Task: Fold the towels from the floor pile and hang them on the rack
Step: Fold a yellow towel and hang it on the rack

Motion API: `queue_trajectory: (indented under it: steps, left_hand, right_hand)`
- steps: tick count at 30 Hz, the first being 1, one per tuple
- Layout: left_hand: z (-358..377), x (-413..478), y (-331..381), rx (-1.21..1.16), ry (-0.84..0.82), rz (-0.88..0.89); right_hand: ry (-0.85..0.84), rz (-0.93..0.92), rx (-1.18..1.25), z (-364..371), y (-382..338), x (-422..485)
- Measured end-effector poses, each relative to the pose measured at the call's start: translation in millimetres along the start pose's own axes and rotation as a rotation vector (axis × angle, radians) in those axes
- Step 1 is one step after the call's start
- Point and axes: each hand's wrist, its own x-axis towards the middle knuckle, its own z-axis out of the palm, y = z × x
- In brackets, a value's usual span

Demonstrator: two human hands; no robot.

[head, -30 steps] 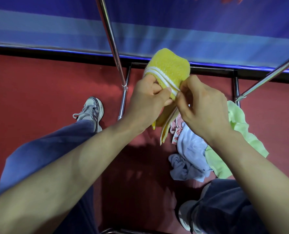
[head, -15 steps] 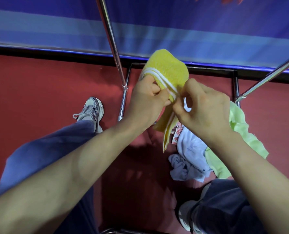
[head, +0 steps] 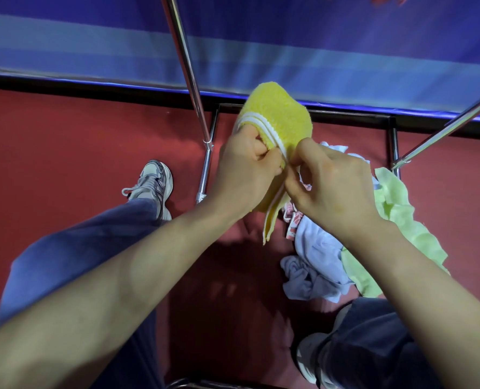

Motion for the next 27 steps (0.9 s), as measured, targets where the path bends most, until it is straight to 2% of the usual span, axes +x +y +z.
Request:
queue_trajectory:
  steps: [3, 7, 9, 13, 15, 18, 20, 23, 24, 26, 27]
  left_hand:
    - [-0.8, -0.5, -0.2, -0.017, -0.026, -0.001]
    - [0.3, -0.6, 1.6, -0.058, -0.042, -0.007]
    - [0.6, 1.4, -0.5, -0.03, -0.069, -0.008]
    - [1.3, -0.7, -8.2, 0.092, -0.186, 0.015]
    - [3.0, -6.1, -9.3, 0.122, -0.268, -0.025]
    - [6.1, -16.3, -0.8, 0.013, -0.4, -0.12]
    - [4.8, -18.8, 6.9, -0.074, -0.429, -0.202]
    - [-1.4, -16.4, 18.3, -0.179, -0.414, -0.263]
    - [-3.6, -14.8, 21.1, -0.201, -0.404, -0.262]
    - [-8.4, -11.4, 25.1, -0.253, -0.386, -0.259]
    - [-11.4, -10.0, 27.5, -0.277, -0.378, -0.262]
  right_hand:
    - [-0.057, 0.02, 0.006, 0.0, 1.7, 0.0]
    - [-0.228, 0.029, 0.227, -1.3, 4.3, 0.4]
    - [-0.175, 0.082, 0.298, -4.1, 4.0, 2.0]
    - [0.077, 0.178, 0.374, -20.1, 6.2, 11.6]
    - [0.055, 0.188, 0.348, -21.5, 8.3, 15.3]
    - [-0.078, 0.226, 0.306, -14.6, 8.8, 13.2]
    - [-0.059, 0.257, 0.365, -11.9, 9.4, 11.7]
    - [0.073, 0.518, 0.404, -15.6, 17.4, 18.0]
    - [0.039, 0.659, 0.442, -18.2, 21.8, 21.0]
    - [-0.178, 0.899, 0.722, -25.5, 28.1, 24.8]
    - [-0.308, 0.963, 0.892, -29.4, 28.9, 24.4]
